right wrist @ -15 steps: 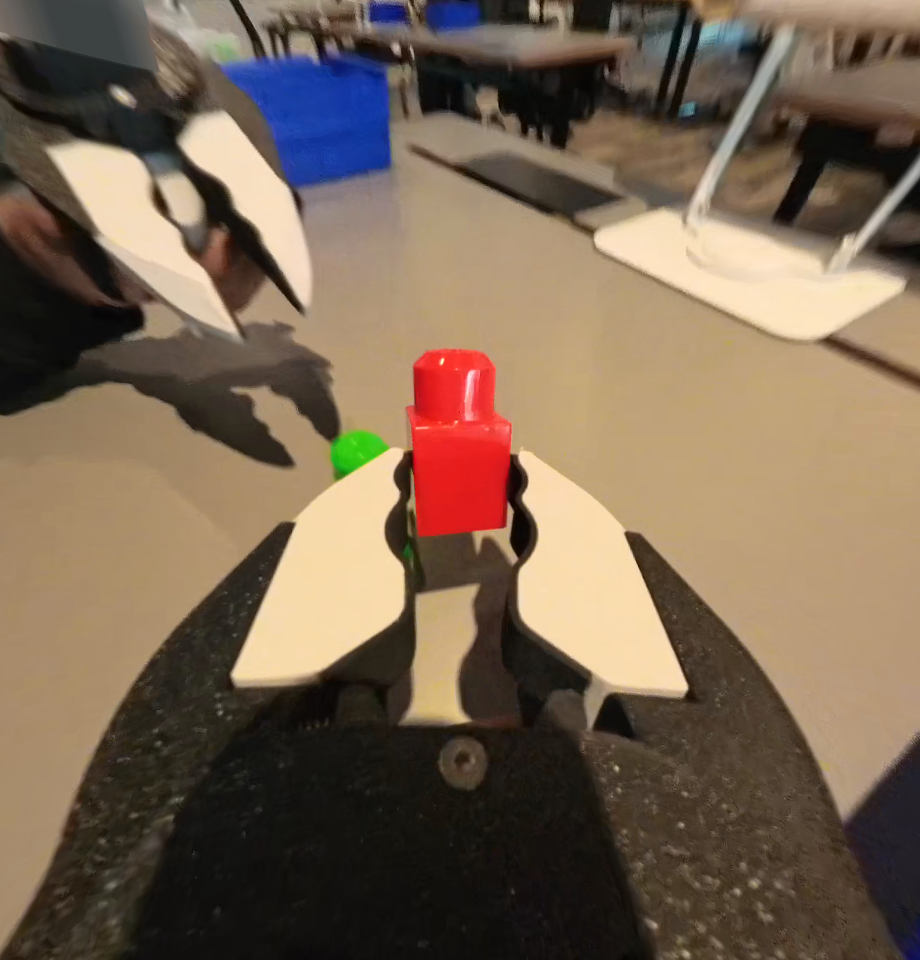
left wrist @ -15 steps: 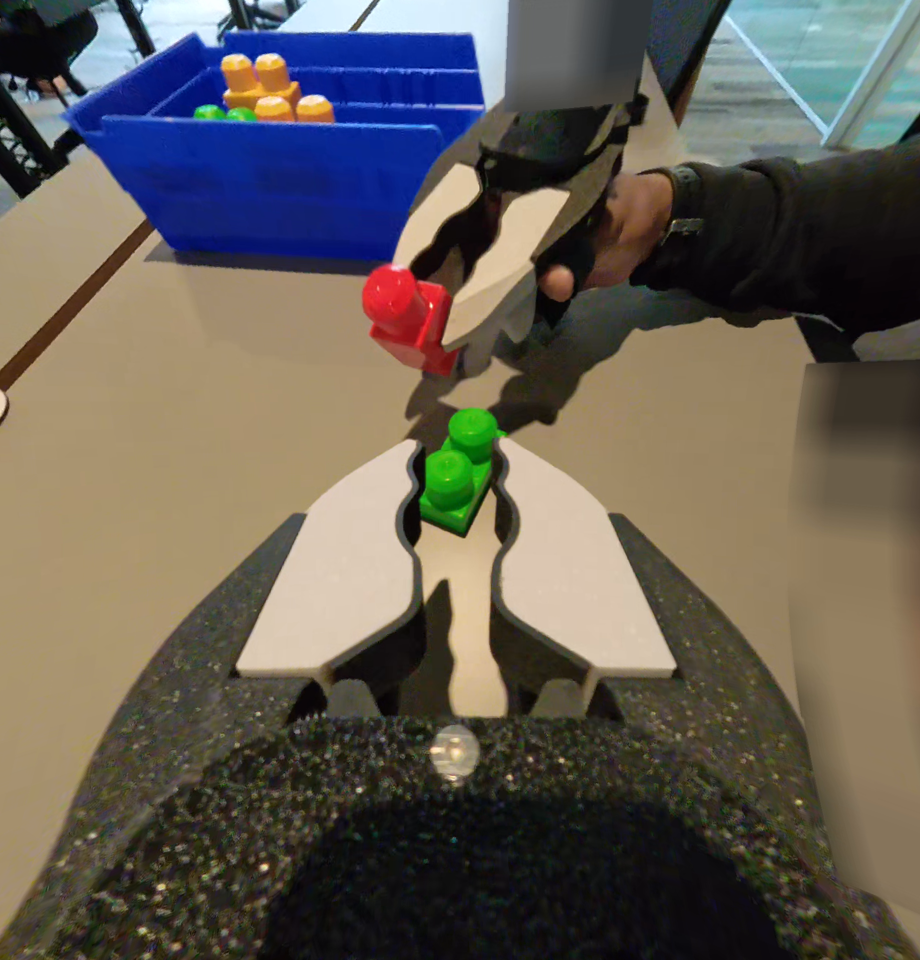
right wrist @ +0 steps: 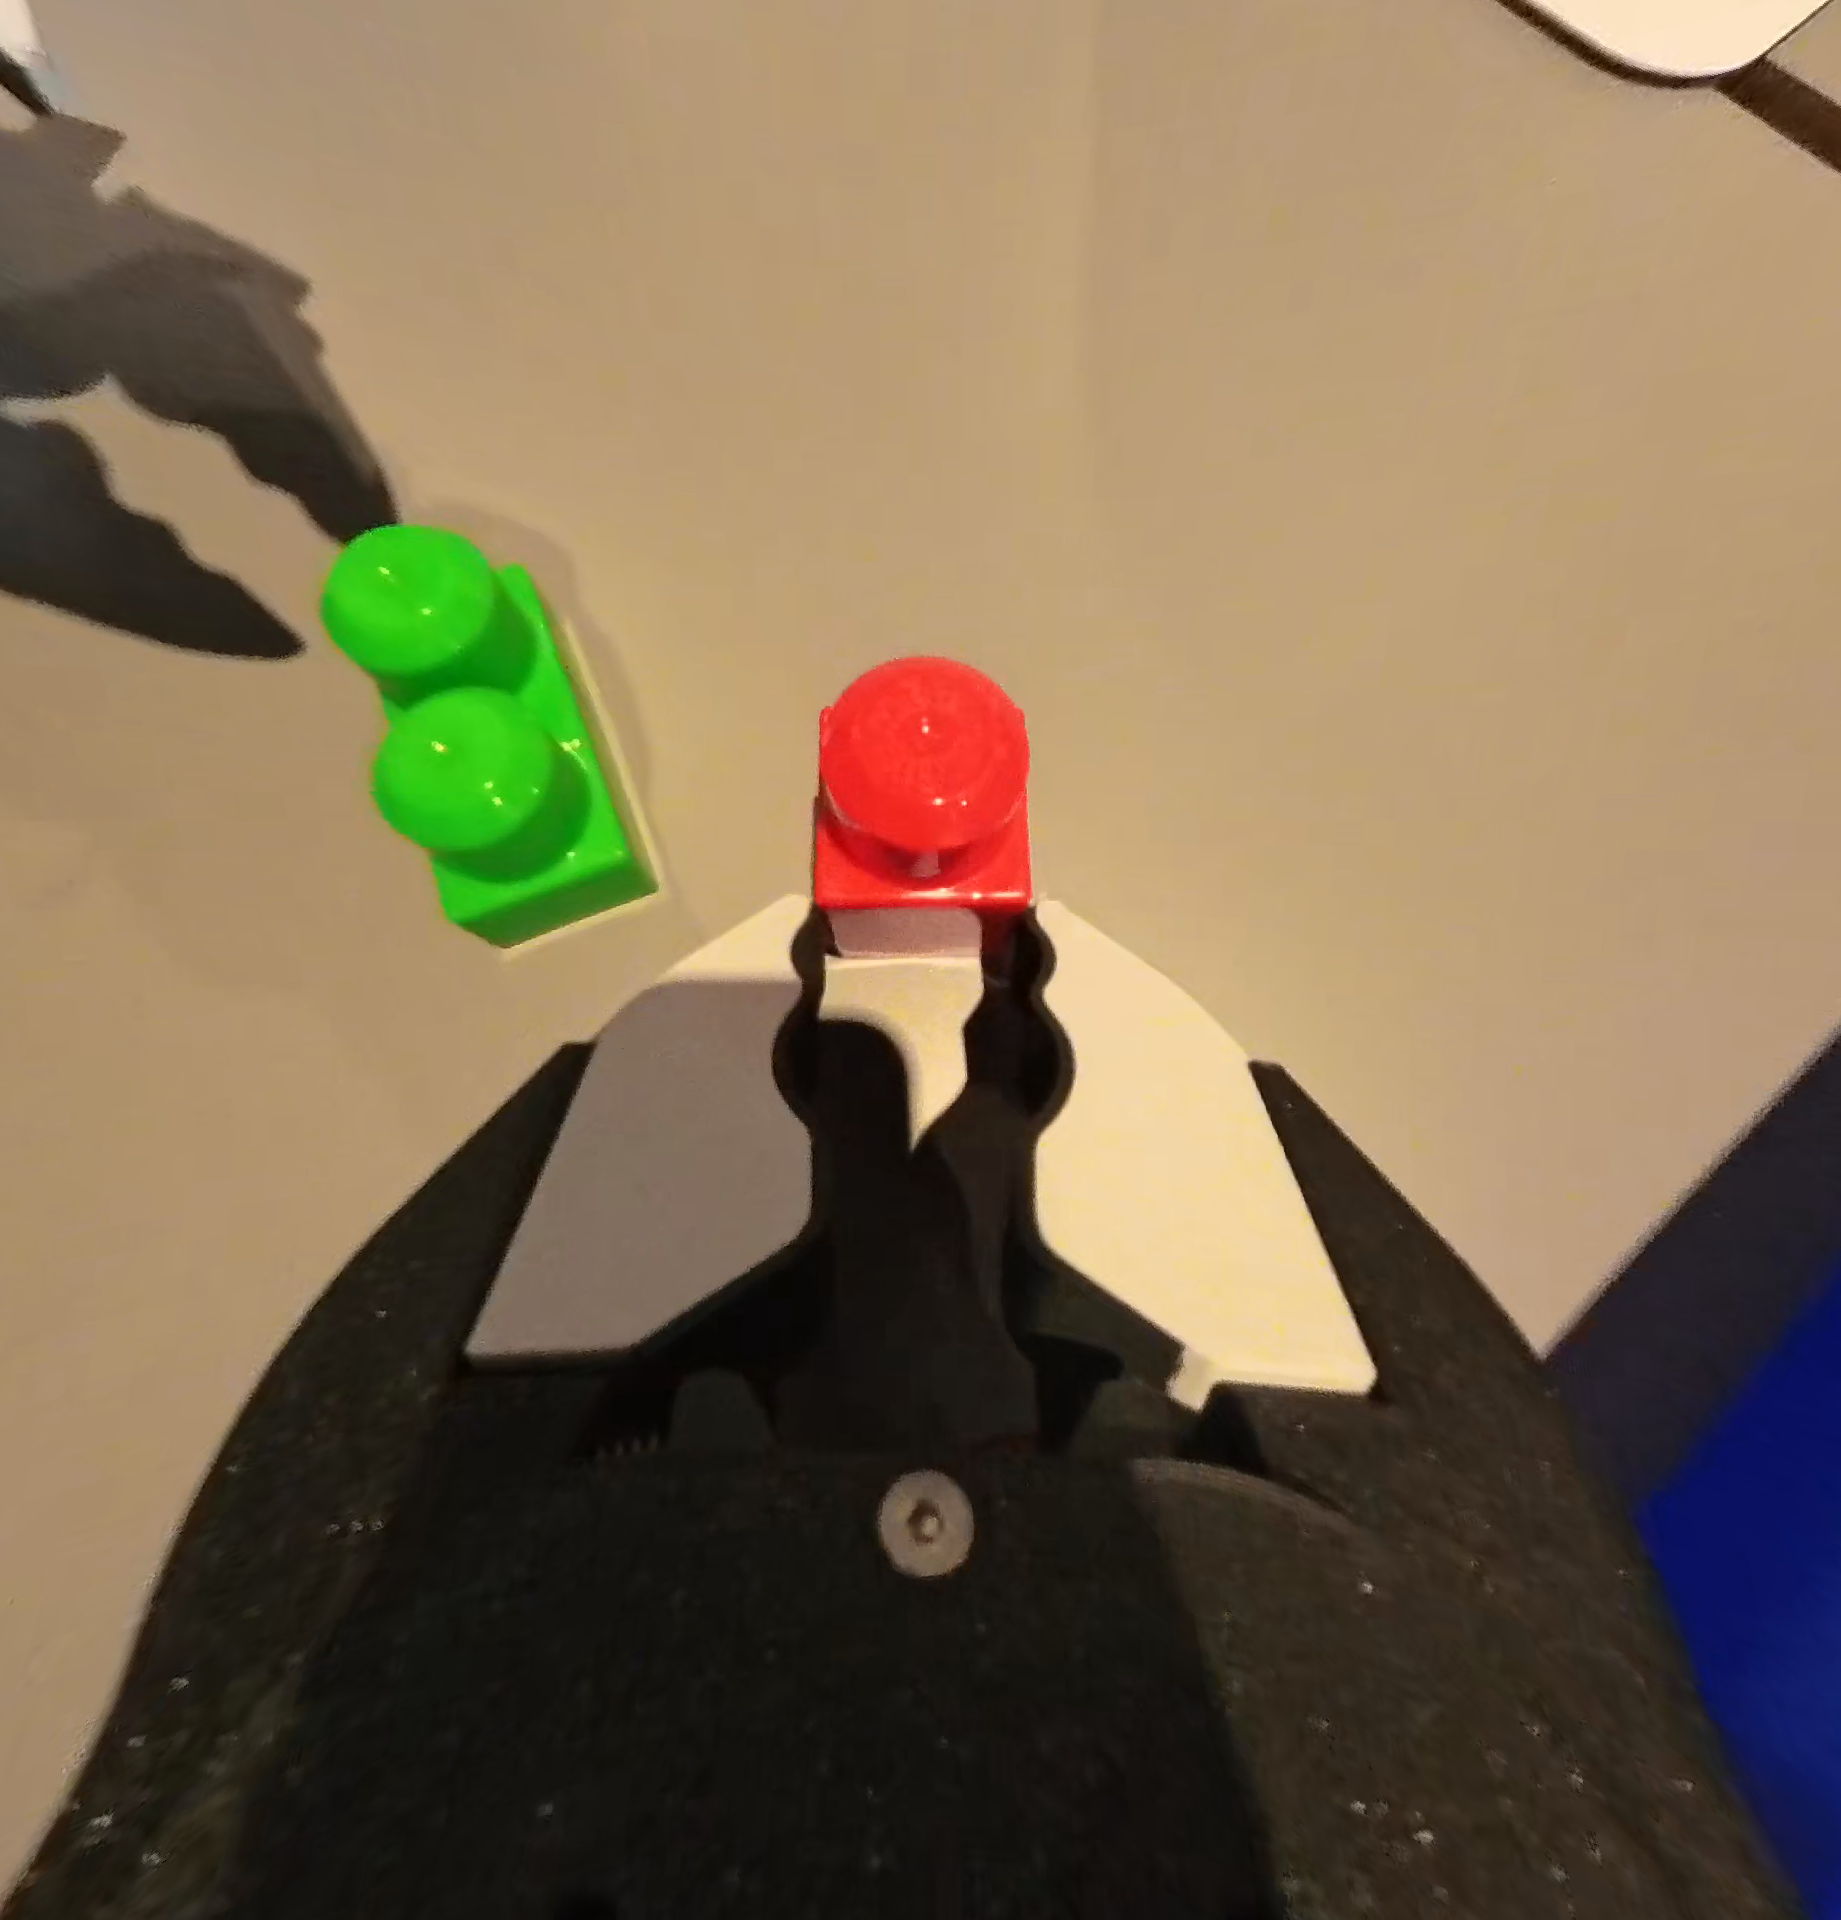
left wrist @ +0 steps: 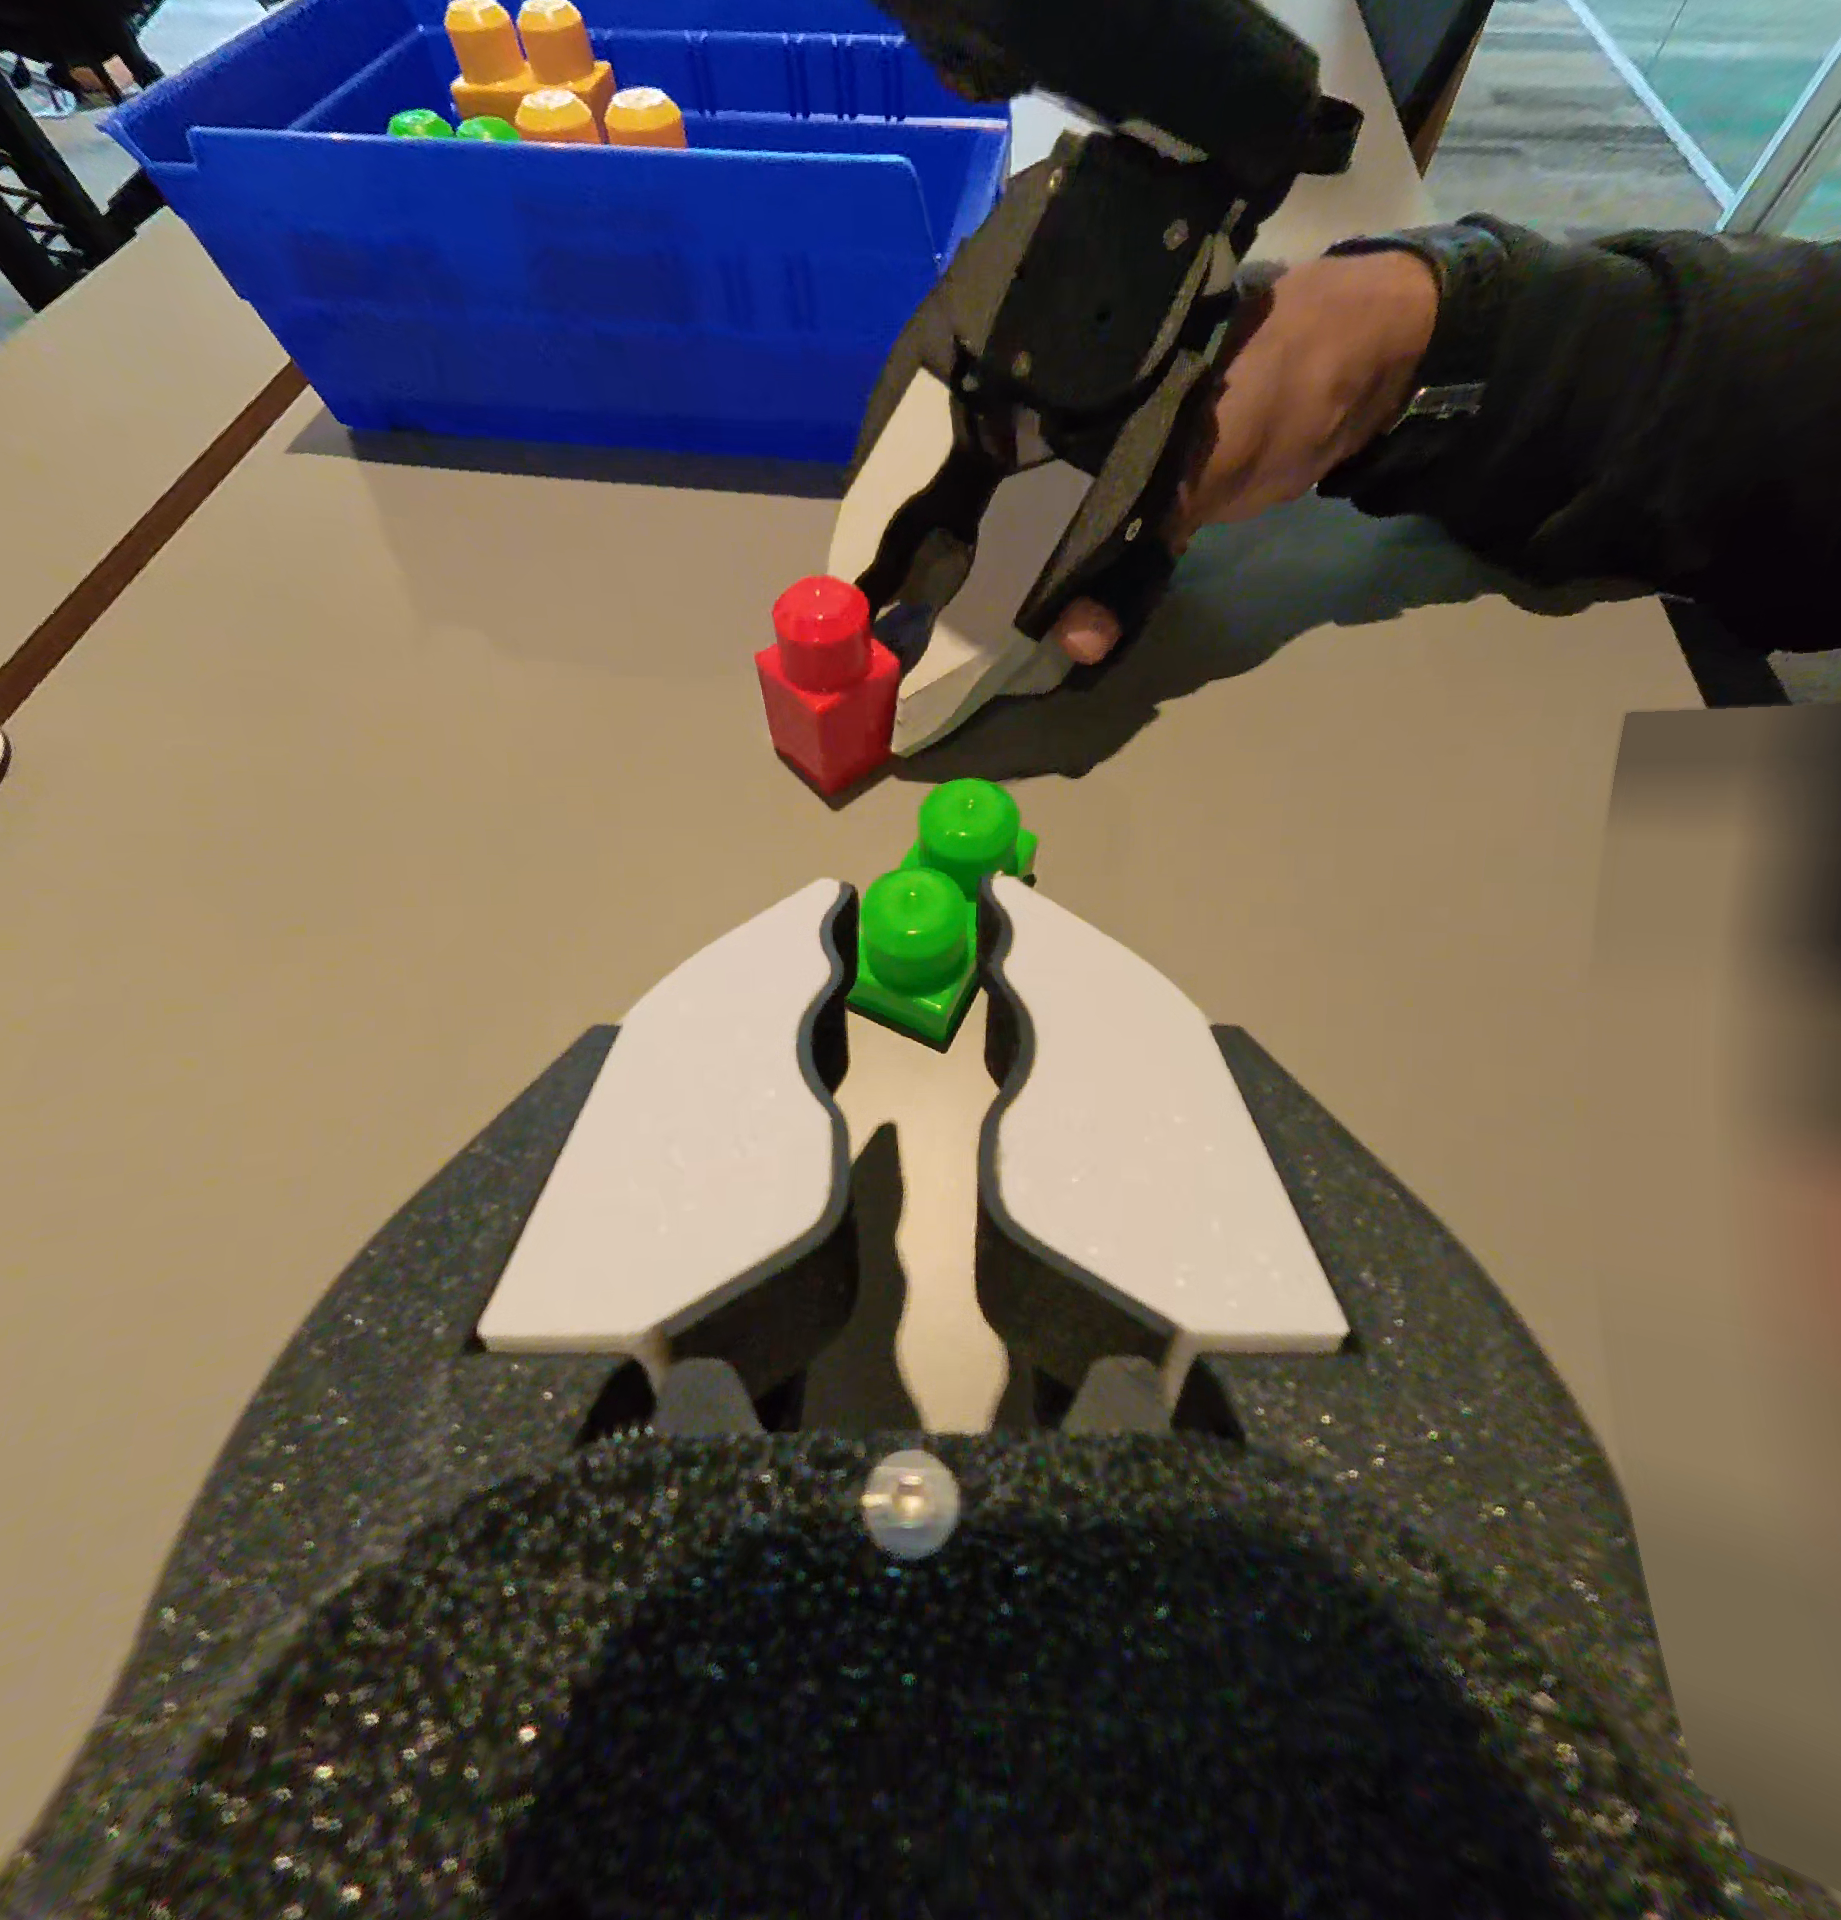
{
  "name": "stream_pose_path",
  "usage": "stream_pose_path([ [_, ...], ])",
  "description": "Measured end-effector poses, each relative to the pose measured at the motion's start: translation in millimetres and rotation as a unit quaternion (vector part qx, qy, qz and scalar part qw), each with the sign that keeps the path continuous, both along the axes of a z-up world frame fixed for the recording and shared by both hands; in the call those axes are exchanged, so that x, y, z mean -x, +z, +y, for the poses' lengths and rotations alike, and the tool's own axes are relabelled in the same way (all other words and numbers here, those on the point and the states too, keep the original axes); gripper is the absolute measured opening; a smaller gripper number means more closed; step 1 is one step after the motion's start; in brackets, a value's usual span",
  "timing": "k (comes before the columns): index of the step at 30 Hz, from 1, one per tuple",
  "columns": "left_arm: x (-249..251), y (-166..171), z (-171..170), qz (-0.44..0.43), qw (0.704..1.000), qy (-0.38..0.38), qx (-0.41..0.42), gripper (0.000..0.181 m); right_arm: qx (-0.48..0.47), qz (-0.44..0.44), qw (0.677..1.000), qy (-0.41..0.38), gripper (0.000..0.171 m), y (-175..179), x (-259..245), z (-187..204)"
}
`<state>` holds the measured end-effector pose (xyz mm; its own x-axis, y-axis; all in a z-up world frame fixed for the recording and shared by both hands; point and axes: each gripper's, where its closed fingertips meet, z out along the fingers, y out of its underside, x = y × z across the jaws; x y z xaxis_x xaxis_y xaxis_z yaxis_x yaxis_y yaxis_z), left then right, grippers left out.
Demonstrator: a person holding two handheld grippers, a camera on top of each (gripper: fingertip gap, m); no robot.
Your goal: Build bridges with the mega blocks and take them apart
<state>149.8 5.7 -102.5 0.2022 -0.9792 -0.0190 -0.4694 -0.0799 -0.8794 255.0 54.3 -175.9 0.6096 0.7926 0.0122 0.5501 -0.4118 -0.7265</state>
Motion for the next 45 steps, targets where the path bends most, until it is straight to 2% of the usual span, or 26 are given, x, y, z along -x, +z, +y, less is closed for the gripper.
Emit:
stream_pose_path([
  [5, 1.3, 1.2, 0.5, -0.002, 1.000, 0.001, 0.001, 0.021, 0.007, 0.004, 1.000, 0.017, 0.035, -0.2, 1.2, -3.7],
  [11, 7.6, 3.7, 4.9, -0.002, 1.000, 0.012, 0.001, 0.021, 0.001, -0.007, 1.000, 0.015, 0.064, 0.7, -5.4, -2.3],
  [14, 16.3, 10.1, 10.2, -0.005, 1.000, 0.027, -0.010, 0.021, -0.029, 0.001, 1.000, 0.001, 0.066, 15.2, -12.8, 3.7],
  [18, 48.0, 28.2, 29.6, -0.016, 0.995, 0.084, -0.046, 0.021, -0.105, 0.048, 0.993, -0.006, 0.060, 52.9, -13.1, 6.9],
  [22, 116.6, 47.6, 58.1, 0.004, 0.976, 0.192, -0.104, 0.022, -0.166, 0.067, 0.984, 0.000, 0.056, 73.0, -11.9, 2.5],
  [26, 208.2, 74.8, 64.7, -0.015, 0.942, 0.306, -0.135, 0.023, -0.180, 0.065, 0.981, 0.012, 0.054, 71.2, -10.8, -4.0],
  [29, 296.6, 90.8, 54.9, -0.014, 0.901, 0.412, -0.132, 0.026, -0.172, 0.071, 0.982, 0.022, 0.054, 63.5, -8.3, -7.8],
  [34, 453.4, 116.9, 10.9, 0.047, 0.805, 0.590, -0.046, 0.039, -0.129, 0.086, 0.988, 0.022, 0.055, 45.3, -3.4, -10.9],
  [36, 496.5, 129.2, -4.9, 0.054, 0.775, 0.629, -0.008, 0.041, -0.115, 0.079, 0.990, 0.023, 0.055, 35.8, -1.0, -11.8],
  [38, 526.8, 133.9, -9.9, 0.062, 0.758, 0.648, 0.029, 0.041, -0.115, 0.059, 0.991, 0.028, 0.056, 30.8, 0.6, -12.6],
  [41, 554.1, 106.9, -1.7, 0.101, 0.747, 0.647, 0.115, 0.040, -0.129, 0.046, 0.990, 0.036, 0.054, 30.1, 2.4, -15.1],
  [45, 573.3, 27.3, 8.7, 0.210, 0.719, 0.610, 0.259, 0.043, -0.132, 0.042, 0.990, 0.043, 0.054, 29.3, 2.9, -17.3],
])
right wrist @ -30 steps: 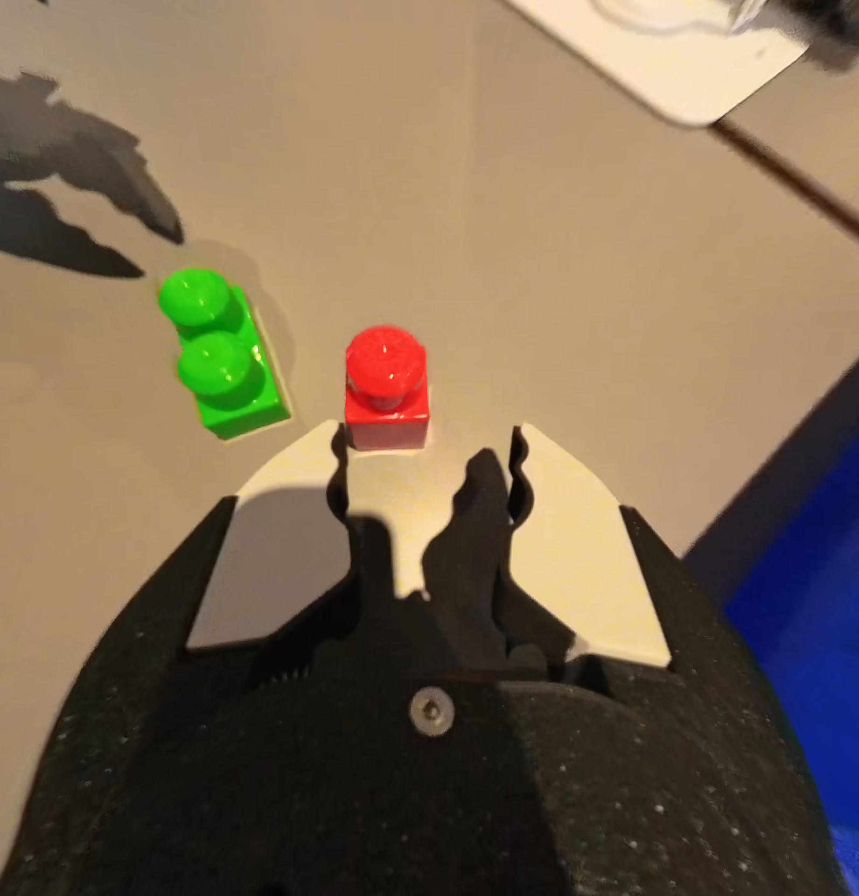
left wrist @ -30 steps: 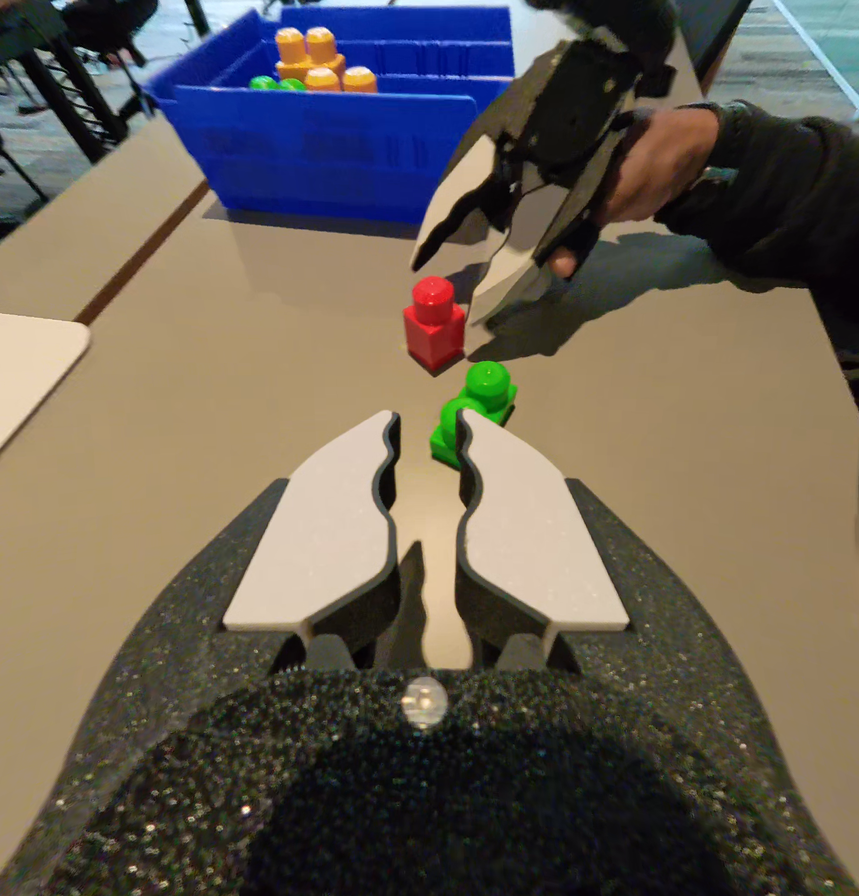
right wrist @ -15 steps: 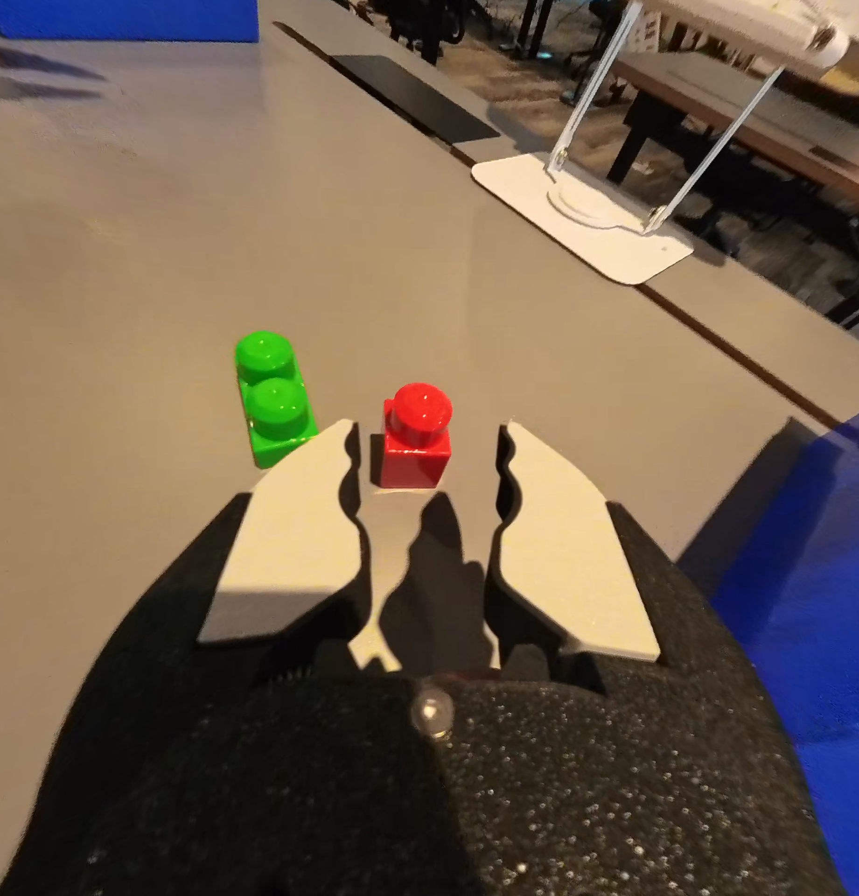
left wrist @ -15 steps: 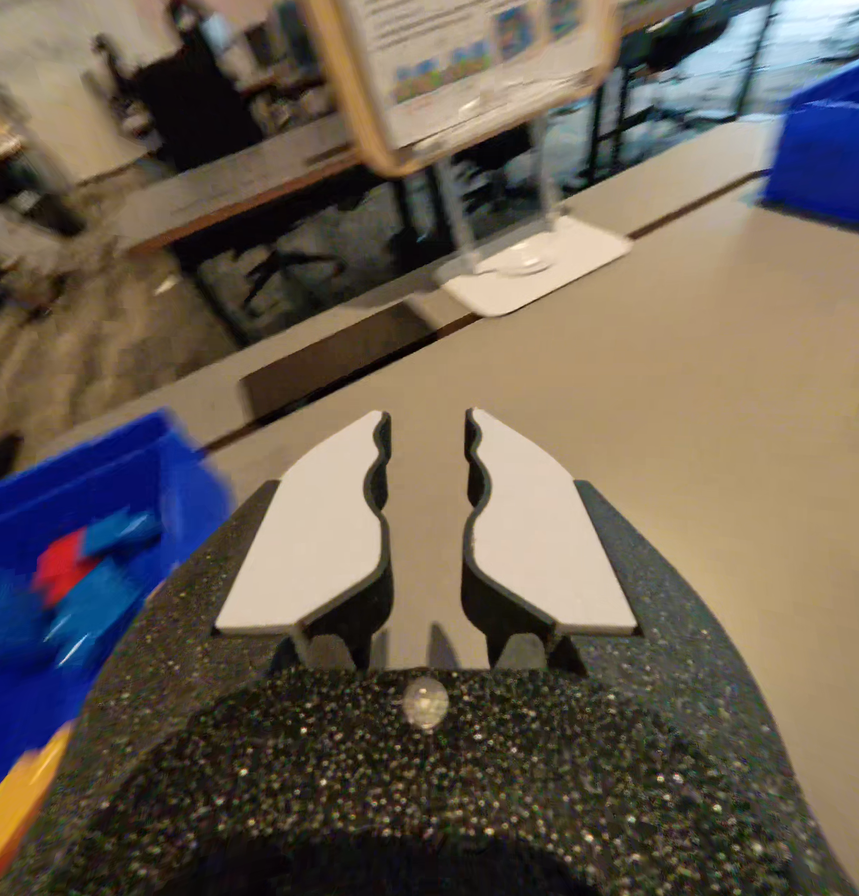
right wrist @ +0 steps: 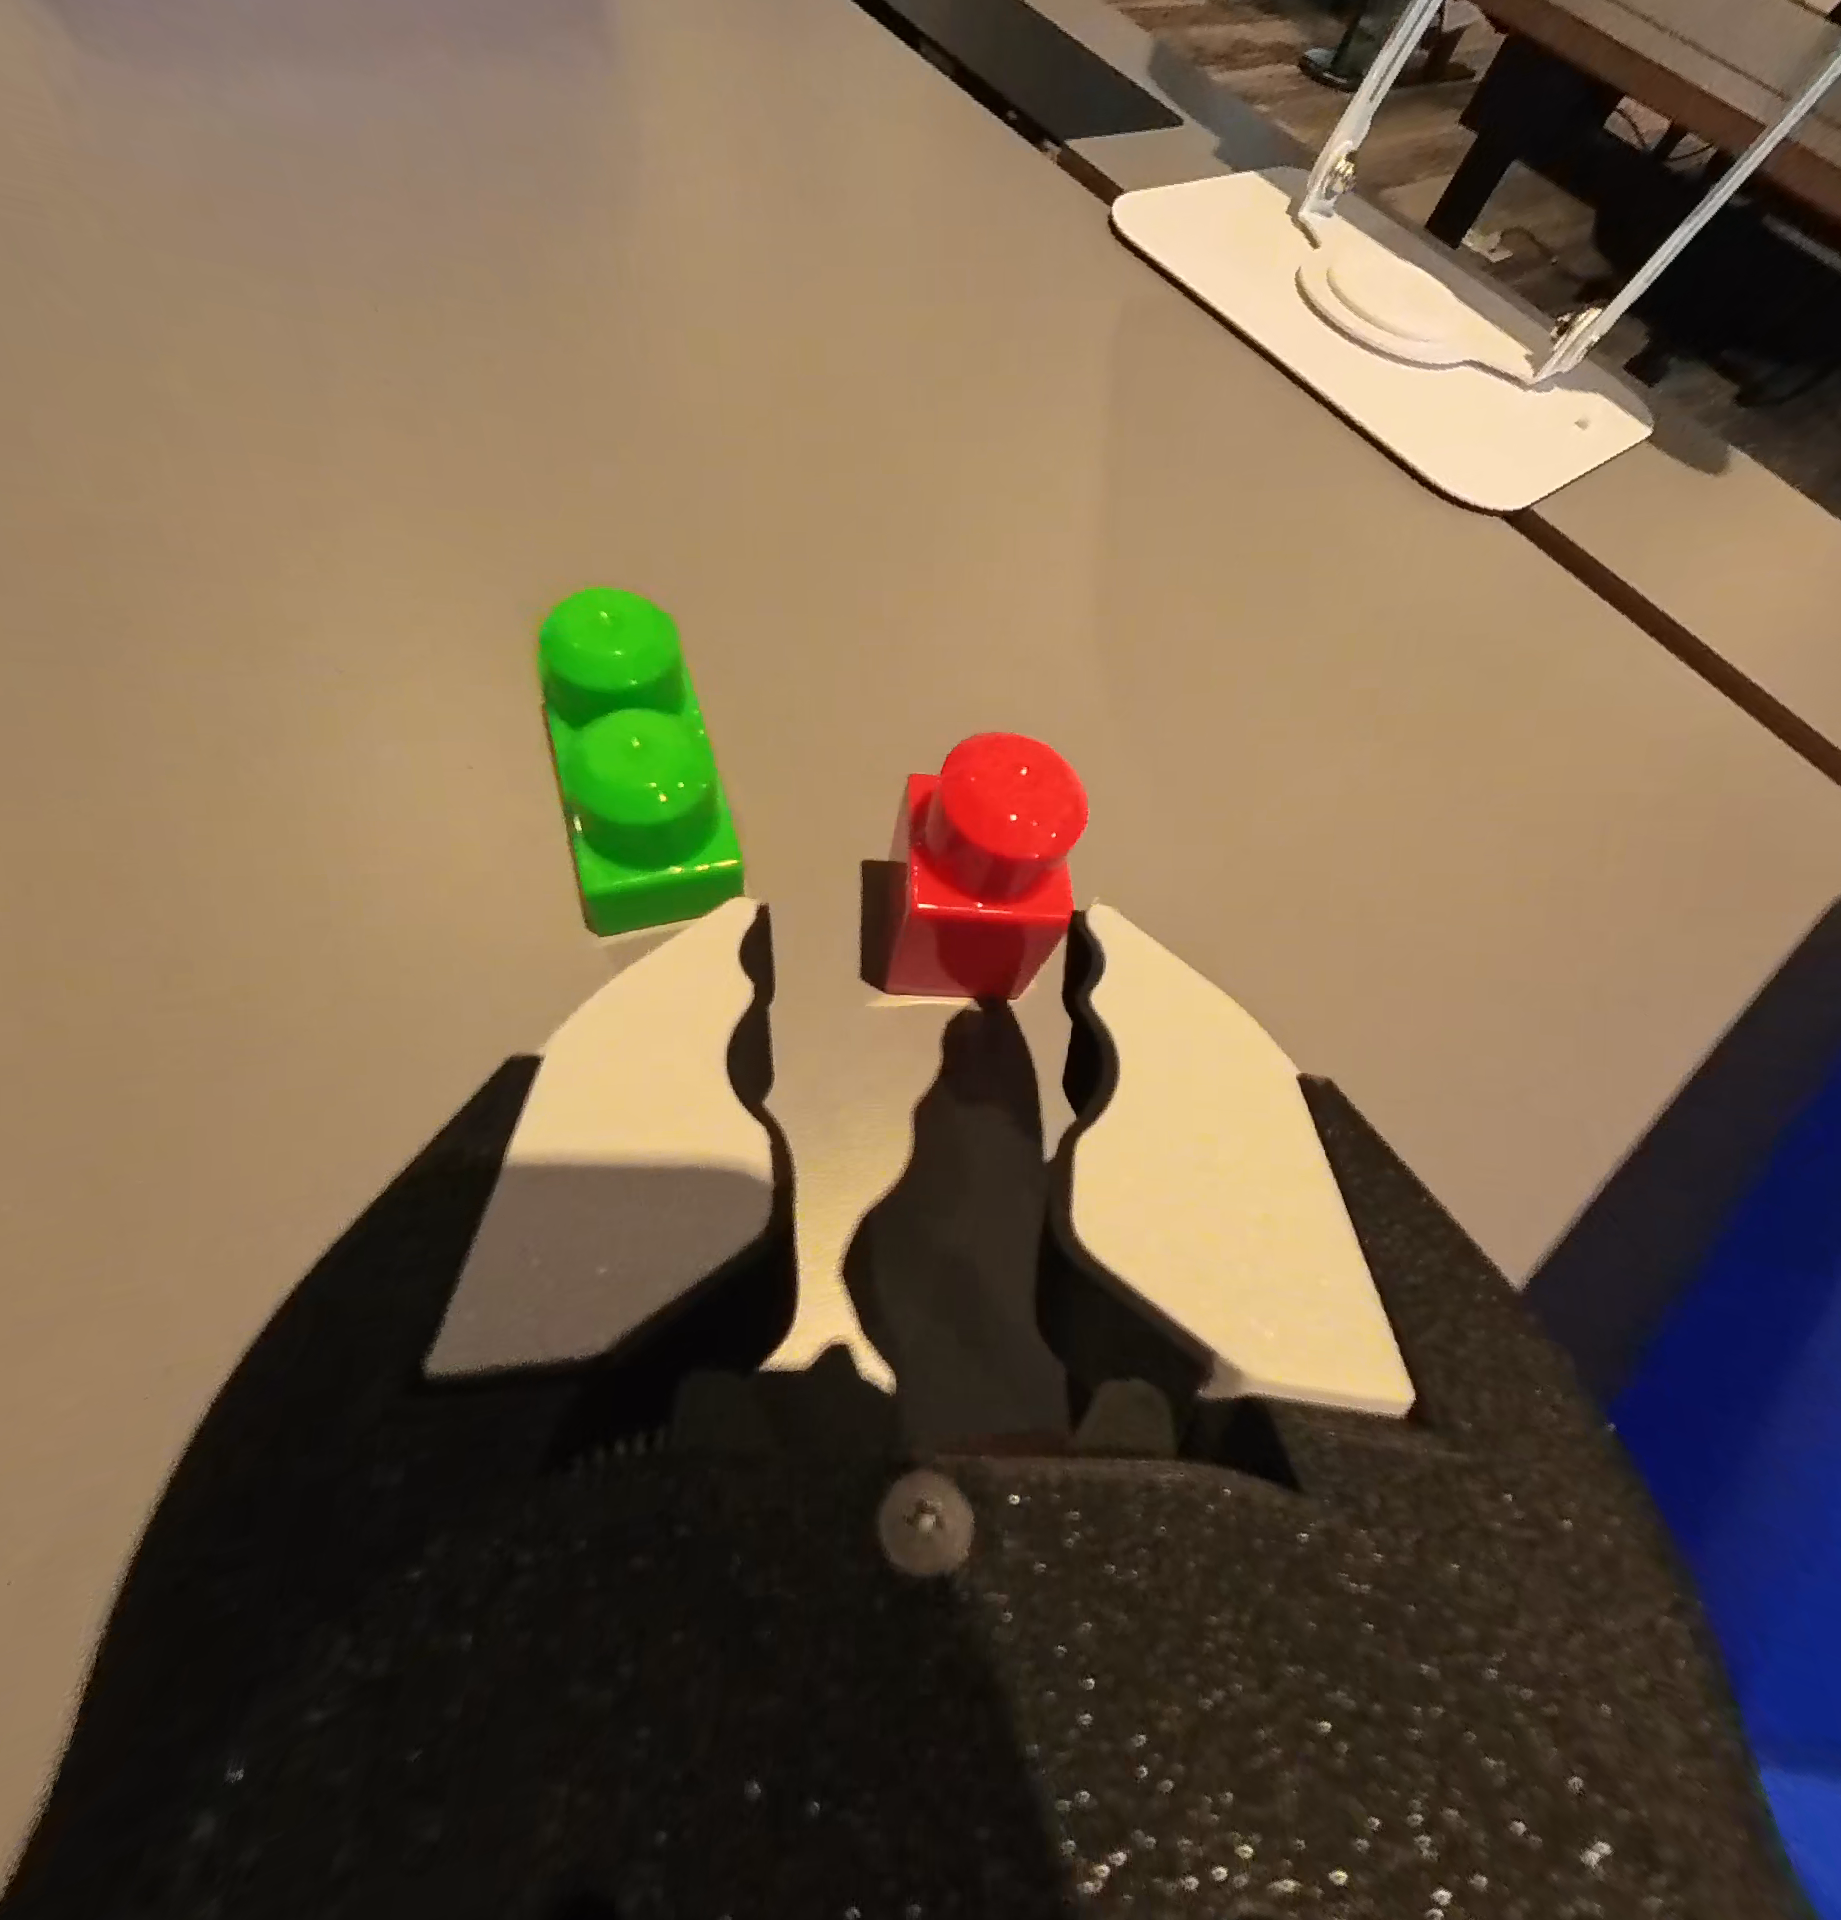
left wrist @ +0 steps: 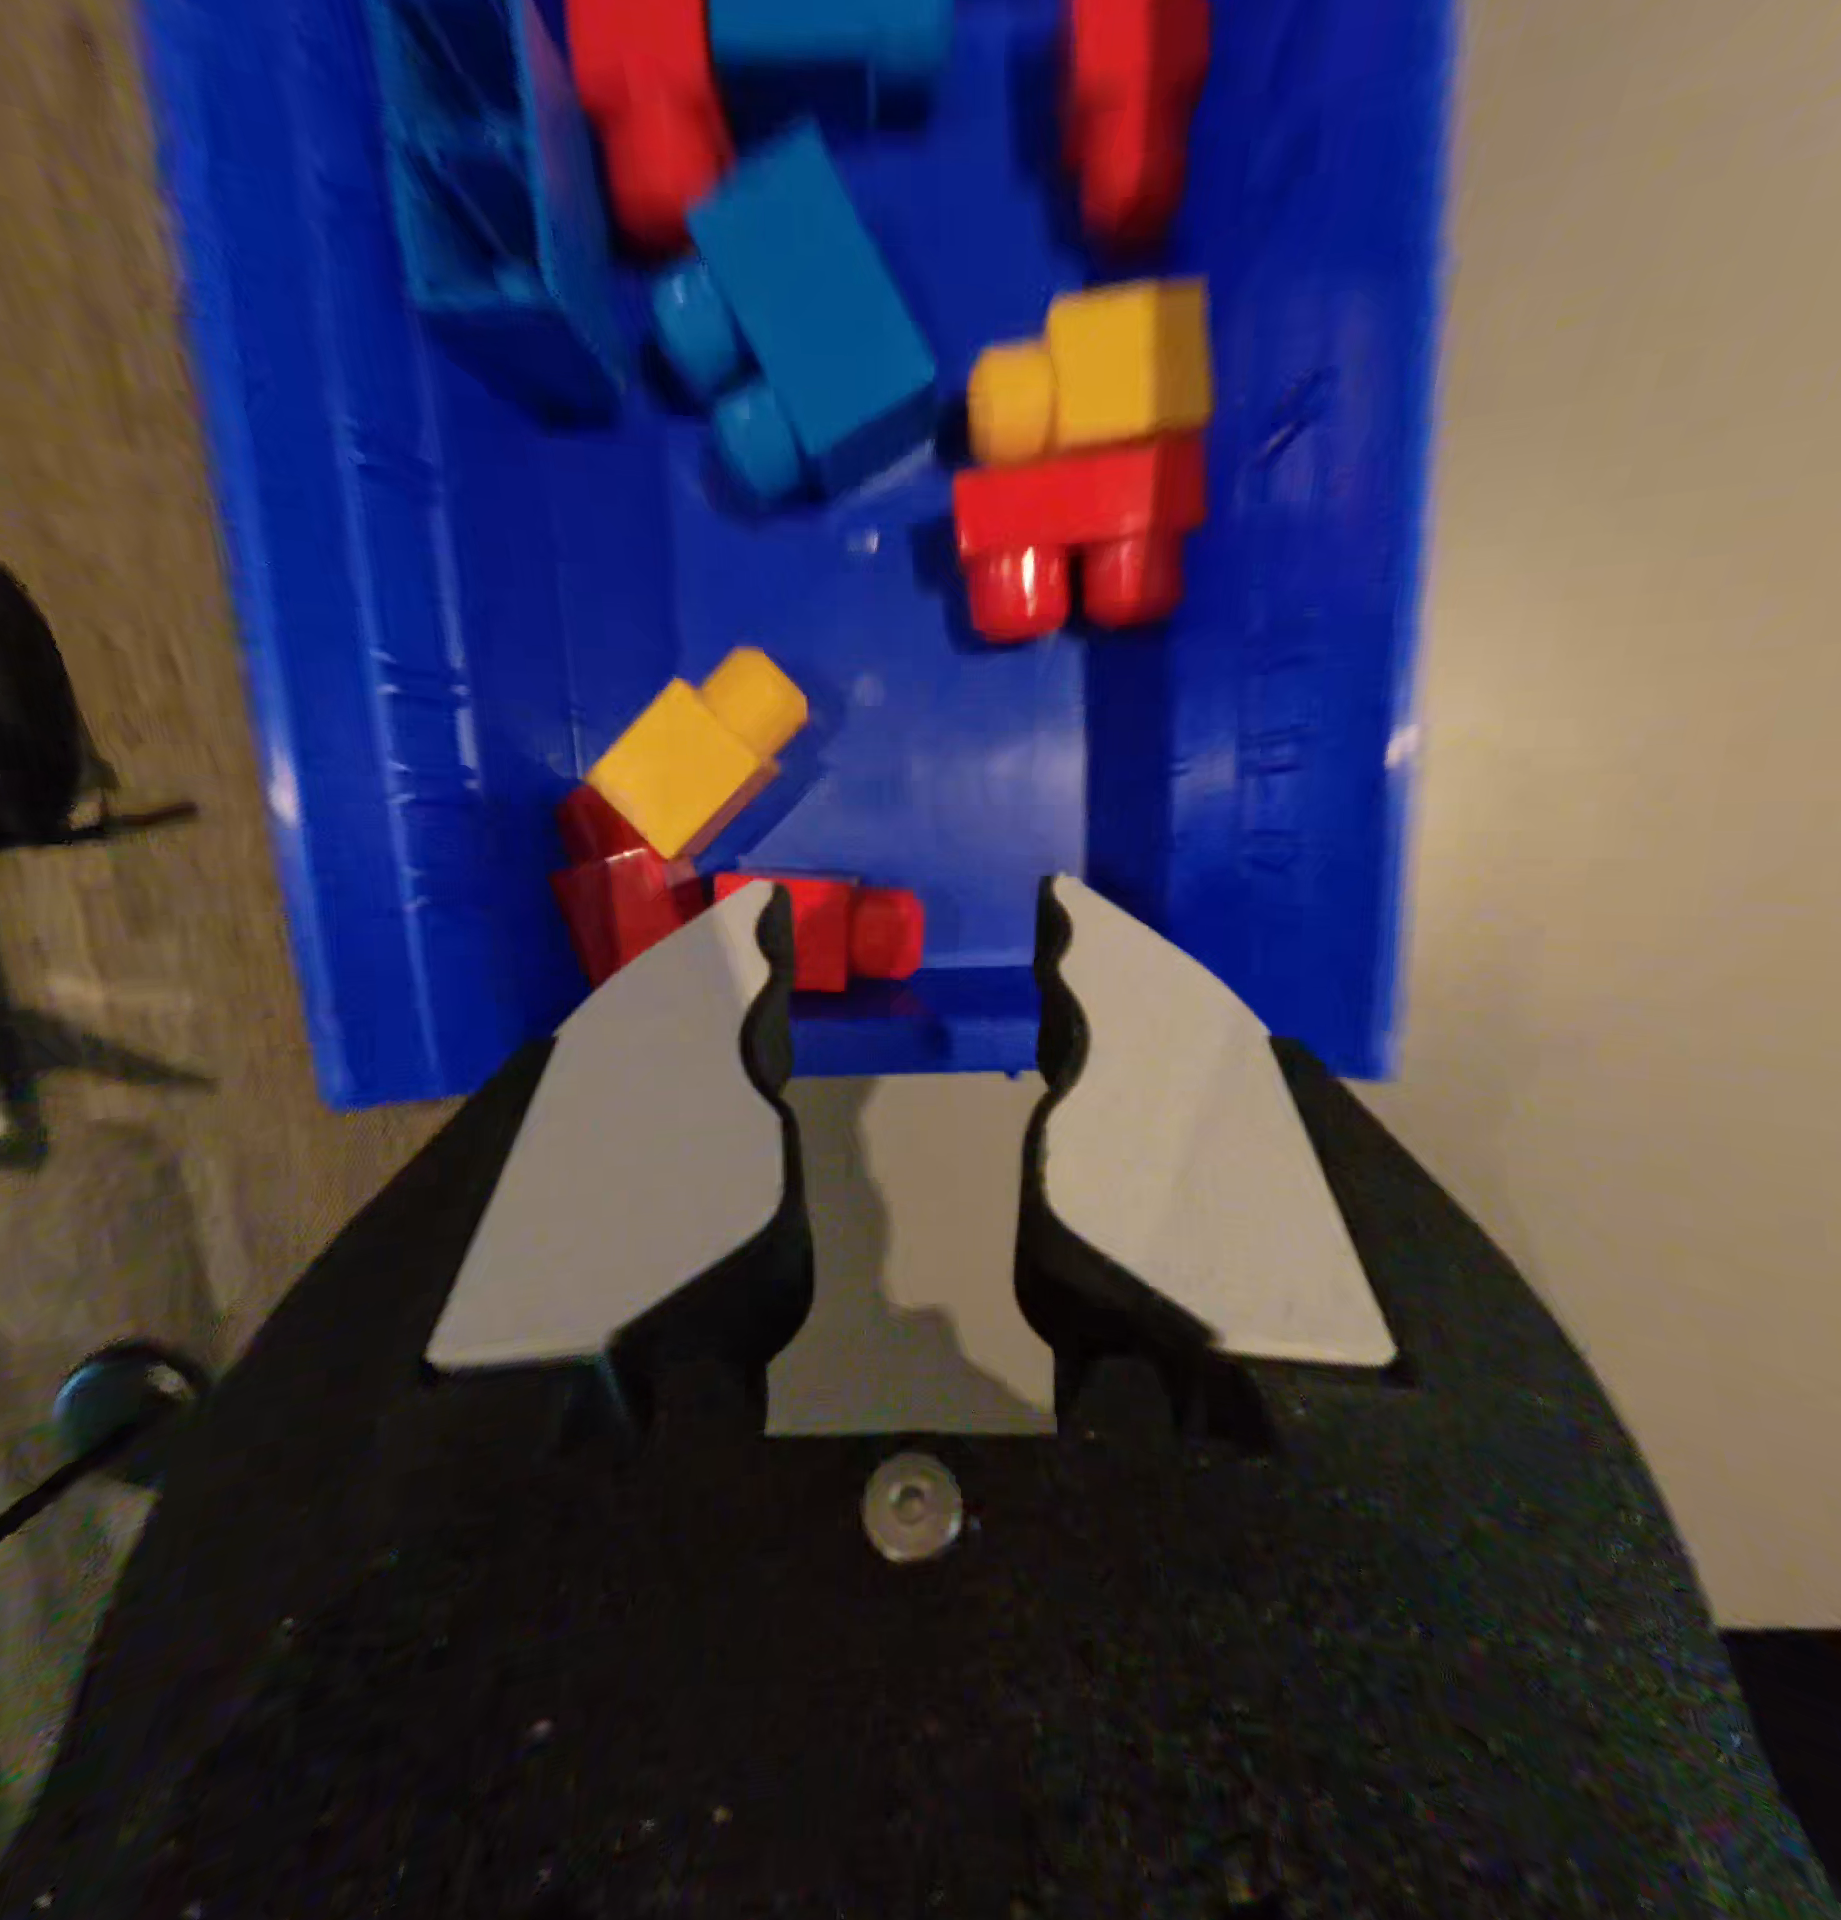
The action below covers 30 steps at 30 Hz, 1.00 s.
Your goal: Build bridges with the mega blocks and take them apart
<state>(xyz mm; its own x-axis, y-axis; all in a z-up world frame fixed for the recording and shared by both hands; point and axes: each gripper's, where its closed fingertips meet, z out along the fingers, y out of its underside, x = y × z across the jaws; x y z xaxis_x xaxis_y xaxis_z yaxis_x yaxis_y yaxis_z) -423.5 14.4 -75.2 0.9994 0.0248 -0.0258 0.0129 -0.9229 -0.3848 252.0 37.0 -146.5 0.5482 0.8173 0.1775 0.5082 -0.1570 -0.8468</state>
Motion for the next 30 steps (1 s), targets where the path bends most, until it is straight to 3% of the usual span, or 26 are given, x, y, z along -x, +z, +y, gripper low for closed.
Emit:
stream_pose_path([
  [3, 13.6, -46.8, 3.4, 0.017, 0.995, -0.005, 0.095, 0.051, 0.003, 0.000, 1.000, 0.004, 0.054, -0.5, 0.2, -1.0],
  [6, 17.0, -67.4, 24.8, 0.030, 0.995, -0.037, 0.091, 0.051, 0.002, -0.006, 1.000, 0.008, 0.054, -1.7, 0.8, -2.0],
  [12, 21.2, -62.9, 79.1, 0.023, 0.999, -0.021, 0.005, 0.055, -0.003, -0.018, 1.000, 0.013, 0.053, -4.0, 2.4, -3.4],
  [18, 32.6, -67.8, 87.3, -0.025, 0.999, 0.033, -0.019, 0.057, 0.005, -0.012, 1.000, 0.013, 0.053, -3.7, 1.9, -2.7],
  [24, 30.4, -73.5, 91.7, -0.061, 0.997, 0.030, -0.045, 0.057, 0.015, -0.007, 1.000, 0.013, 0.053, -3.9, 1.7, -1.8],
  [30, 15.4, -50.5, 129.3, -0.064, 0.992, -0.016, -0.103, 0.054, -0.001, -0.022, 1.000, 0.016, 0.053, -5.3, 3.0, -3.6],
])
